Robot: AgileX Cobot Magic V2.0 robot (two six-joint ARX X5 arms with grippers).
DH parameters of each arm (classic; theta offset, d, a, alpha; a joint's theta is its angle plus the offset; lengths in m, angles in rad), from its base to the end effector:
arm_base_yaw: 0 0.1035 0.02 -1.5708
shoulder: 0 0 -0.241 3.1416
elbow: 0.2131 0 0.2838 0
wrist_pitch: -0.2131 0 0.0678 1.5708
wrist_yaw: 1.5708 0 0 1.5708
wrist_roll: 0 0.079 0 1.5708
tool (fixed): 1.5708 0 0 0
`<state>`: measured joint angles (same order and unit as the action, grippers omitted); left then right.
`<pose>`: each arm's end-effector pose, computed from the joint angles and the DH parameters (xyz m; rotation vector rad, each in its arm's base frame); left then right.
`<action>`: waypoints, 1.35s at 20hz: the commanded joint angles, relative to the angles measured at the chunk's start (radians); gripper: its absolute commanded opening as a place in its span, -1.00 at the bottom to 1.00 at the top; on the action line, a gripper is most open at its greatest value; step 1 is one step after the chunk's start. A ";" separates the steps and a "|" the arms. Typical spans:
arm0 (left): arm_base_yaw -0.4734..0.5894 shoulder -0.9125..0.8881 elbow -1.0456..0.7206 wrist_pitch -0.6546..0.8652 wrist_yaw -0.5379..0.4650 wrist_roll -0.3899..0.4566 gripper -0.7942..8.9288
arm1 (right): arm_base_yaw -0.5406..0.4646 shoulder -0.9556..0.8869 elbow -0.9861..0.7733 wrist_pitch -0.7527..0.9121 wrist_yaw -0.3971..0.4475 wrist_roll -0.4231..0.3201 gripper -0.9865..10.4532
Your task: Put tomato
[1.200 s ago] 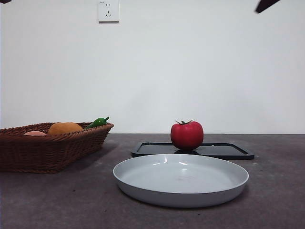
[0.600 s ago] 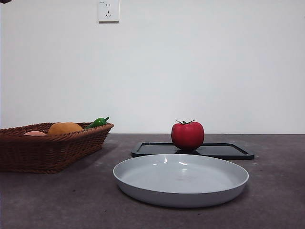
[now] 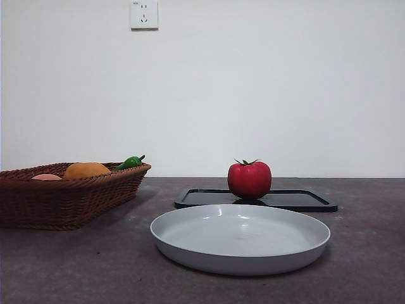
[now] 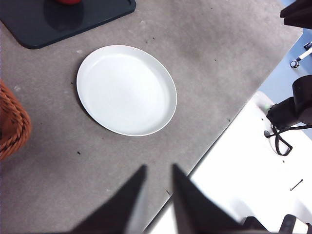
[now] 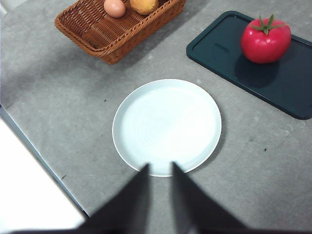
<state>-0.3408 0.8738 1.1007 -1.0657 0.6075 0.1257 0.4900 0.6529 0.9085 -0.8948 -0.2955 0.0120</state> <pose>0.1835 -0.1129 0.3105 -0.0064 0.8036 -0.9421 0.1628 0.1129 0.2926 -0.0526 0.6569 0.7540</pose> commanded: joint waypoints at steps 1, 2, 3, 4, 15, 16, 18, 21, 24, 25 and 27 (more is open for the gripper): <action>-0.005 0.005 0.022 0.012 0.006 0.016 -0.82 | 0.006 0.005 0.007 0.014 -0.003 0.012 -0.82; -0.005 0.005 0.022 0.012 0.006 0.016 -0.82 | 0.006 0.005 0.007 0.026 -0.003 0.013 -0.82; -0.005 0.005 0.022 0.011 0.006 0.015 -0.82 | 0.006 0.005 0.007 0.035 -0.003 0.013 -0.82; -0.005 0.005 0.022 0.011 0.006 0.015 -0.82 | 0.006 0.005 0.008 0.039 -0.002 0.013 -0.82; -0.005 0.005 0.022 0.013 0.006 0.018 -0.82 | 0.005 0.005 0.008 0.040 -0.002 0.013 -0.82; -0.002 -0.003 0.022 0.027 -0.005 0.072 -0.82 | 0.005 0.005 0.008 0.040 -0.002 0.013 -0.82; 0.022 -0.038 0.011 0.120 -0.006 0.162 -0.82 | 0.005 0.005 0.008 0.039 -0.002 0.012 -0.82; 0.121 -0.135 -0.067 0.420 -0.009 0.214 -0.82 | 0.005 0.005 0.008 0.040 -0.002 0.012 -0.82; 0.249 -0.272 -0.237 0.671 -0.084 0.214 -0.82 | 0.005 0.005 0.008 0.040 -0.002 0.013 -0.82; 0.280 -0.318 -0.300 0.723 -0.156 0.210 -0.82 | 0.005 0.005 0.008 0.040 -0.002 0.013 -0.82; 0.328 -0.410 -0.425 0.803 -0.287 0.182 -0.82 | 0.005 0.005 0.008 0.040 -0.002 0.013 -0.82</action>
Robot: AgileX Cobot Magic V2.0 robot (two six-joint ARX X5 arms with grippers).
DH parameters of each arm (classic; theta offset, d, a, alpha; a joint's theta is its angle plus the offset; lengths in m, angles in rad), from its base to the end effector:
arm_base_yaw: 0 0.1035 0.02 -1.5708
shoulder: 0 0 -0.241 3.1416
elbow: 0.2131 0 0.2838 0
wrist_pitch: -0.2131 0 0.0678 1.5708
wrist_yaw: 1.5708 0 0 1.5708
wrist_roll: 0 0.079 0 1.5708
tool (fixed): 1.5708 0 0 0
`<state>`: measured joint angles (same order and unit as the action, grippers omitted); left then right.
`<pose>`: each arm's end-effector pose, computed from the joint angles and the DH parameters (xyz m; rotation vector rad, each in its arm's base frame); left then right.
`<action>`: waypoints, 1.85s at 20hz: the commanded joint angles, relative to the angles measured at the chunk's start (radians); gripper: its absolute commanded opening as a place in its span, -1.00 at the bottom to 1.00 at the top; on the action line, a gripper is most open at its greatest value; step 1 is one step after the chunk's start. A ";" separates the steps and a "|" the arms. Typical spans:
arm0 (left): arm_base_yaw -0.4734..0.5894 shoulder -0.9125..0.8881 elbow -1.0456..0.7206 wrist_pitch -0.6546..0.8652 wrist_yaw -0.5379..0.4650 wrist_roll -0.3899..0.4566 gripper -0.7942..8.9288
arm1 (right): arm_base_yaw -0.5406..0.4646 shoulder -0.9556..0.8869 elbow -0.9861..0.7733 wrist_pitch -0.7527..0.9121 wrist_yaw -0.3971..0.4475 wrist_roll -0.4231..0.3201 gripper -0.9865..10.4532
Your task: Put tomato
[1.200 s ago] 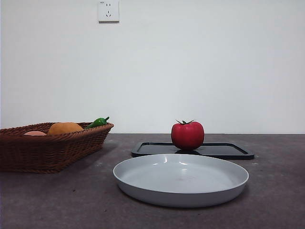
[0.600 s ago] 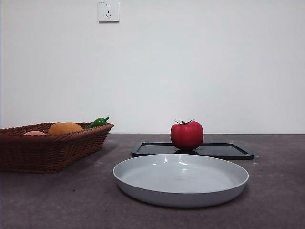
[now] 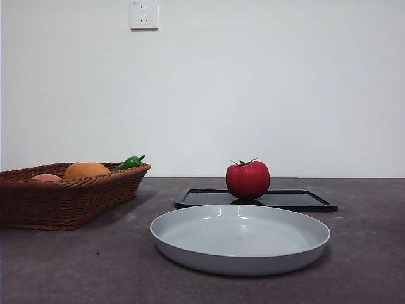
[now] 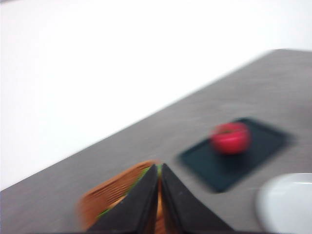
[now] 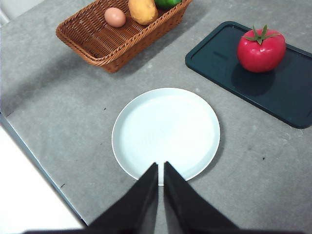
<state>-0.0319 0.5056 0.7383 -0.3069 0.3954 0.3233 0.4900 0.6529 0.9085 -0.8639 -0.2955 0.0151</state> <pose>0.2045 -0.0370 0.3322 0.3047 0.0038 -0.4351 0.1651 0.1141 0.2962 -0.0467 0.6265 0.7559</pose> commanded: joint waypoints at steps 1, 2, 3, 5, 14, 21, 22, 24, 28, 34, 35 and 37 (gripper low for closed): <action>0.038 -0.086 -0.123 0.072 -0.129 -0.028 -0.82 | 0.005 0.005 0.008 0.009 -0.002 0.009 -0.82; 0.053 -0.129 -0.180 0.093 -0.182 -0.029 -0.82 | 0.005 0.005 0.008 0.009 -0.002 0.010 -0.82; 0.065 -0.170 -0.236 0.113 -0.222 -0.032 -0.82 | 0.005 0.005 0.008 0.009 -0.002 0.009 -0.82; 0.083 -0.248 -0.334 0.126 -0.276 -0.052 -0.82 | 0.005 0.005 0.008 0.009 -0.002 0.010 -0.82; 0.098 -0.465 -0.616 0.115 -0.328 -0.127 -0.82 | 0.005 0.005 0.008 0.009 -0.002 0.009 -0.82; 0.098 -0.503 -0.721 0.113 -0.328 -0.135 -0.82 | 0.005 0.005 0.008 0.010 -0.002 0.009 -0.82; 0.098 -0.503 -0.725 0.117 -0.328 -0.144 -0.82 | 0.005 0.005 0.008 0.011 -0.002 0.009 -0.82; 0.098 -0.503 -0.726 0.120 -0.328 -0.153 -0.82 | 0.005 0.005 0.008 0.011 -0.002 0.009 -0.82; 0.098 -0.503 -0.726 0.121 -0.328 -0.153 -0.82 | 0.005 0.005 0.008 0.011 -0.002 0.009 -0.82; 0.098 -0.503 -0.726 0.121 -0.328 -0.153 -0.82 | 0.005 0.005 0.008 0.011 -0.002 0.009 -0.82; 0.098 -0.503 -0.726 0.121 -0.328 -0.153 -0.82 | 0.005 0.005 0.008 0.011 -0.002 0.009 -0.82; 0.098 -0.503 -0.726 0.121 -0.328 -0.153 -0.82 | 0.005 0.005 0.008 0.011 -0.002 0.009 -0.82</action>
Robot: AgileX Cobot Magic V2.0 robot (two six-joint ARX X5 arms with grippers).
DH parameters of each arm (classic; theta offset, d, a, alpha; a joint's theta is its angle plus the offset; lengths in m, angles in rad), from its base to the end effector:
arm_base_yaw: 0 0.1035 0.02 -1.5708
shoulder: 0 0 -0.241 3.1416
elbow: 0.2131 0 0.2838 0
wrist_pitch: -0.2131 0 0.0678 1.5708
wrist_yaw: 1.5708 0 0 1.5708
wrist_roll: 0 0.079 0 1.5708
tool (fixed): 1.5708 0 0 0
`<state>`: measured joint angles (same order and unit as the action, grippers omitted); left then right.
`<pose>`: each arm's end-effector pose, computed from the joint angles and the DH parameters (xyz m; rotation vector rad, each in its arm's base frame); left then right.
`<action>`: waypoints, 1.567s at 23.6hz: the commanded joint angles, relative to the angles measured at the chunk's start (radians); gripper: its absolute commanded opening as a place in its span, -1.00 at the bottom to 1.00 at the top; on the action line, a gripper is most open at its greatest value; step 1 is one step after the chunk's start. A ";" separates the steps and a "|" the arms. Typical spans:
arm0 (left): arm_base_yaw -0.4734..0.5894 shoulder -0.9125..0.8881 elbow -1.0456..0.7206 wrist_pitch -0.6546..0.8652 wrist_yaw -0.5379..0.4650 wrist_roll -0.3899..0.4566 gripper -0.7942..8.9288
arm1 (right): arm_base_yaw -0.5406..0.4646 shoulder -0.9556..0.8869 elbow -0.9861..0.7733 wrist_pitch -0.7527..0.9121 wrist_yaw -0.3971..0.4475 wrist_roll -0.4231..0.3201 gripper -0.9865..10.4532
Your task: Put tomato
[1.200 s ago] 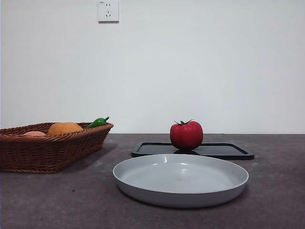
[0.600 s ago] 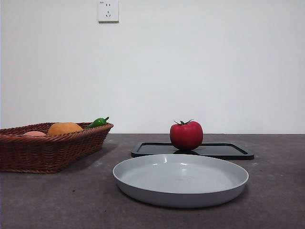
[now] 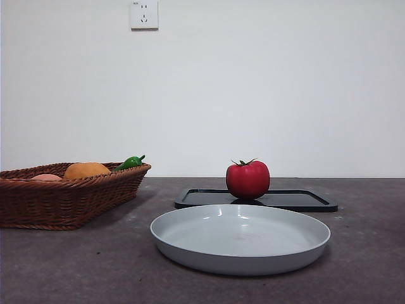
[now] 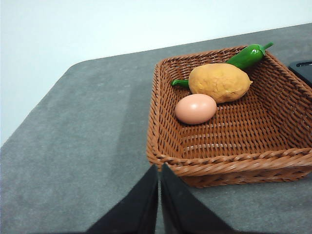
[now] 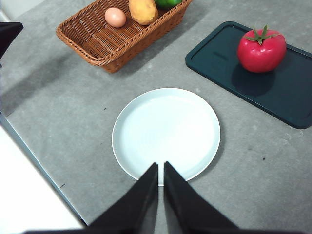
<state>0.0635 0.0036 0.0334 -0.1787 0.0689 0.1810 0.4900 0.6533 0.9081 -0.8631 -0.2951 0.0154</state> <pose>0.1994 0.0072 0.1509 0.1708 0.1477 -0.0188 0.1653 0.1142 0.2960 -0.0465 0.6266 0.7554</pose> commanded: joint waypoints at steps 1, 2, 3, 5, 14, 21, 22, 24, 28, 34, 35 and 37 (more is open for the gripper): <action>0.003 -0.001 -0.021 -0.008 -0.002 -0.010 -0.82 | 0.005 0.005 0.008 0.010 -0.003 0.009 -0.82; 0.003 -0.001 -0.021 -0.008 -0.002 -0.010 -0.82 | 0.005 0.005 0.008 0.010 -0.003 0.009 -0.82; 0.003 -0.001 -0.021 -0.008 -0.002 -0.010 -0.82 | 0.005 0.005 0.008 0.010 -0.003 0.008 -0.82; 0.003 -0.001 -0.021 -0.008 -0.002 -0.010 -0.82 | 0.005 0.005 0.008 0.015 0.001 -0.014 -0.82; 0.003 0.000 -0.021 -0.008 -0.002 -0.010 -0.82 | -0.335 -0.241 -0.255 0.468 0.042 -0.038 -0.82; 0.003 0.000 -0.021 -0.008 -0.002 -0.010 -0.82 | -0.470 -0.472 -0.591 0.774 0.205 0.037 -0.82; 0.003 0.000 -0.021 -0.008 -0.002 -0.010 -0.82 | -0.474 -0.504 -0.634 0.794 0.234 0.047 -0.82; 0.003 0.000 -0.021 -0.008 -0.002 -0.010 -0.82 | -0.475 -0.540 -0.688 0.822 0.263 0.061 -0.82; 0.003 0.000 -0.021 -0.008 -0.002 -0.010 -0.82 | -0.475 -0.600 -0.780 0.837 0.277 0.069 -0.82; 0.003 0.000 -0.021 -0.008 -0.002 -0.010 -0.82 | -0.475 -0.646 -0.882 0.835 0.277 0.107 -0.82; 0.003 0.000 -0.021 -0.008 -0.002 -0.010 -0.82 | -0.475 -0.650 -0.892 0.833 0.277 0.112 -0.82; 0.003 0.000 -0.021 -0.008 -0.002 -0.010 -0.82 | -0.475 -0.650 -0.898 0.805 0.278 0.115 -0.82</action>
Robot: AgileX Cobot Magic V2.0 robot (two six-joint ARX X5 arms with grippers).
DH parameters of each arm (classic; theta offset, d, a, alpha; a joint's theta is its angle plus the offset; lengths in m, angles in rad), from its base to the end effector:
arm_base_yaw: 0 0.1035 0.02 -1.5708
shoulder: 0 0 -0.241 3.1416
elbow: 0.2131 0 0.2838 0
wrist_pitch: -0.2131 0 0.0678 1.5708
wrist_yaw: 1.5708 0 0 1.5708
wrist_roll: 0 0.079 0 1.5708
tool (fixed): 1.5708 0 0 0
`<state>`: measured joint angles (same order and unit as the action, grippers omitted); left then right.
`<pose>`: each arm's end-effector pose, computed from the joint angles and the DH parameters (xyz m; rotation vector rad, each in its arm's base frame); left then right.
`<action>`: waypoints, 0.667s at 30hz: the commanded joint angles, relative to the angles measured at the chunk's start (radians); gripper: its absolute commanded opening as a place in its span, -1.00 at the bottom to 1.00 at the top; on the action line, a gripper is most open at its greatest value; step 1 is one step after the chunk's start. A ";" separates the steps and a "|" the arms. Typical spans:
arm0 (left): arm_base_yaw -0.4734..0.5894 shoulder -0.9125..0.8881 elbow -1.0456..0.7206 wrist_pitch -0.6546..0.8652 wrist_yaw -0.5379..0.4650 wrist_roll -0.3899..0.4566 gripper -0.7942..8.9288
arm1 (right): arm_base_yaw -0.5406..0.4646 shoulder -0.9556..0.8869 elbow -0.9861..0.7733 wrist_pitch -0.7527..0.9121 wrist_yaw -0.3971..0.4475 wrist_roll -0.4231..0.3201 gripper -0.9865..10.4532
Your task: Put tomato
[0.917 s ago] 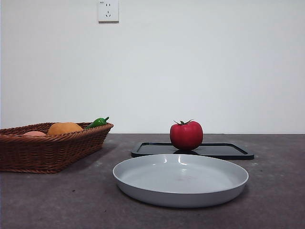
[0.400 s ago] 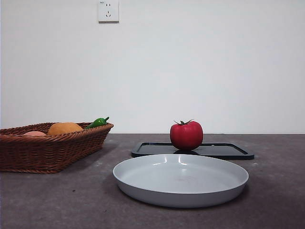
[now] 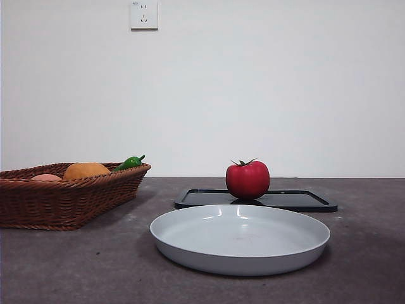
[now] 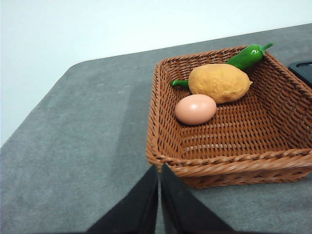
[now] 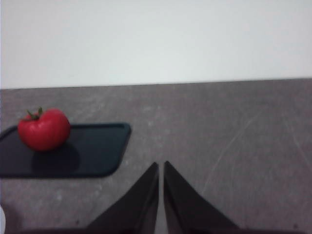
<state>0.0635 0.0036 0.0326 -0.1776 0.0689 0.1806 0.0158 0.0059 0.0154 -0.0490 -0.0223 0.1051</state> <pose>0.1995 0.0072 0.1507 0.1704 0.1474 -0.0188 0.2024 0.0050 0.1618 0.1052 0.0415 0.0360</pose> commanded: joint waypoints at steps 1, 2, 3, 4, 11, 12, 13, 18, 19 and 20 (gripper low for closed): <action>0.003 0.000 -0.021 -0.009 -0.002 -0.010 -0.82 | -0.001 -0.002 -0.005 -0.027 0.005 0.024 -0.82; 0.003 0.000 -0.021 -0.009 -0.002 -0.010 -0.82 | -0.001 -0.002 -0.005 -0.037 0.005 0.023 -0.82; 0.003 0.000 -0.021 -0.009 -0.002 -0.010 -0.82 | -0.001 -0.002 -0.005 -0.051 0.005 0.017 -0.82; 0.003 0.000 -0.021 -0.009 -0.002 -0.010 -0.82 | -0.001 -0.002 -0.005 -0.071 0.005 0.013 -0.82; 0.003 0.000 -0.021 -0.009 -0.002 -0.010 -0.82 | 0.000 -0.002 -0.005 -0.112 -0.003 0.022 -0.82; 0.003 0.000 -0.021 -0.009 -0.002 -0.010 -0.82 | 0.000 -0.002 -0.005 -0.108 -0.003 0.021 -0.82; 0.003 0.000 -0.021 -0.009 -0.002 -0.010 -0.82 | 0.000 -0.002 -0.004 -0.108 -0.003 0.021 -0.82; 0.003 0.000 -0.021 -0.009 -0.002 -0.010 -0.82 | 0.000 -0.002 -0.004 -0.108 -0.003 0.021 -0.82; 0.003 0.000 -0.021 -0.009 -0.002 -0.010 -0.82 | 0.000 -0.002 -0.004 -0.108 -0.003 0.021 -0.82; 0.003 0.000 -0.021 -0.009 -0.002 -0.010 -0.82 | 0.000 -0.002 -0.004 -0.108 -0.003 0.021 -0.82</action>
<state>0.0635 0.0040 0.0326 -0.1776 0.0689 0.1806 0.0158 0.0063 0.0162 -0.1677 -0.0246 0.1127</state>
